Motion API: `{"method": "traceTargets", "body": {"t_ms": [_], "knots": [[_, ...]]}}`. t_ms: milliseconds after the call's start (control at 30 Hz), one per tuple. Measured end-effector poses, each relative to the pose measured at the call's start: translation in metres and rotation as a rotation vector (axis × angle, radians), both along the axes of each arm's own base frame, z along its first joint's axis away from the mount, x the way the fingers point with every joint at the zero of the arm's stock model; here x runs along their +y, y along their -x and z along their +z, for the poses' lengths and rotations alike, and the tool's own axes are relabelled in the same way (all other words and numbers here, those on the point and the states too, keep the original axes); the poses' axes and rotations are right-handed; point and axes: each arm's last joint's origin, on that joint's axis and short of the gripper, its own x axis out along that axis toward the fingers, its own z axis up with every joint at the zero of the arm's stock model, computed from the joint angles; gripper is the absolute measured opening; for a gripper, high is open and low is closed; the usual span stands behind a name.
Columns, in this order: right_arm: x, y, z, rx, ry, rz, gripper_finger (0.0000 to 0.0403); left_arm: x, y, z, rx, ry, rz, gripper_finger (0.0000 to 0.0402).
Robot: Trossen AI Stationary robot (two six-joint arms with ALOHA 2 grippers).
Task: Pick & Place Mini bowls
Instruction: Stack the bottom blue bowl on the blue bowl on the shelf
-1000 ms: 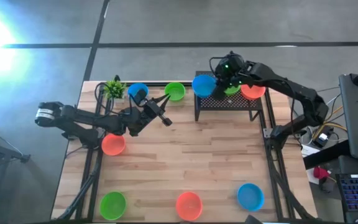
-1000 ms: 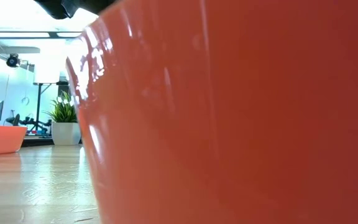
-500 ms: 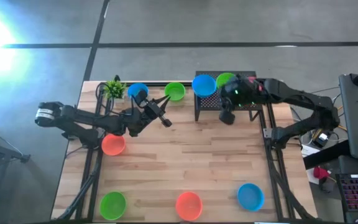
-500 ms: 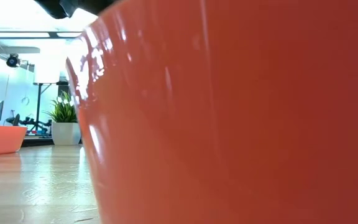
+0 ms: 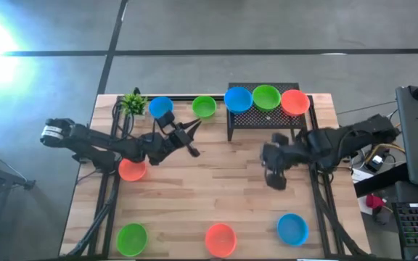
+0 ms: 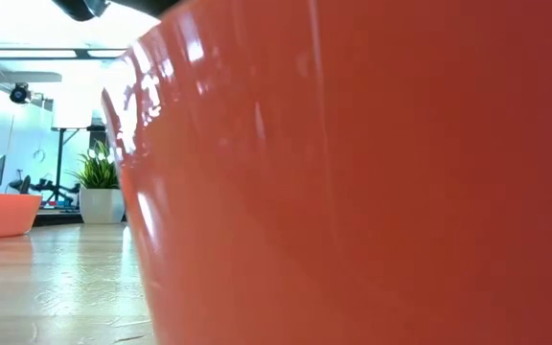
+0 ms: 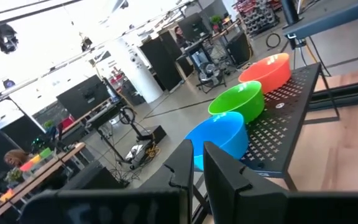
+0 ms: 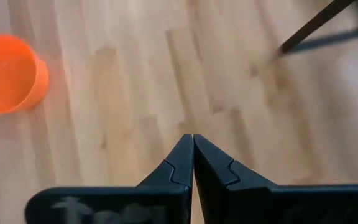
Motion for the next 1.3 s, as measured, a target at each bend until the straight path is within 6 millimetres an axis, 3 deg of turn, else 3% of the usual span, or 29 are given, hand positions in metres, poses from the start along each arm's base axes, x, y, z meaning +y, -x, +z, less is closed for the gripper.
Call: {"method": "traceTargets", "body": {"t_ms": [667,900,1300], "knots": [[0.109,0.024,-0.065,0.222,-0.014,0.058,0.0008,-0.019,0.001,-0.001,0.006,0.009,-0.075,0.0032],[0.122,0.030,-0.071,0.249,-0.031,0.054,0.0008,-0.033,0.002,-0.002,0.004,0.013,-0.148,0.0032],[0.123,0.031,-0.071,0.279,-0.024,0.164,0.0008,-0.064,0.007,-0.004,-0.022,0.090,-0.378,0.0032]]}}
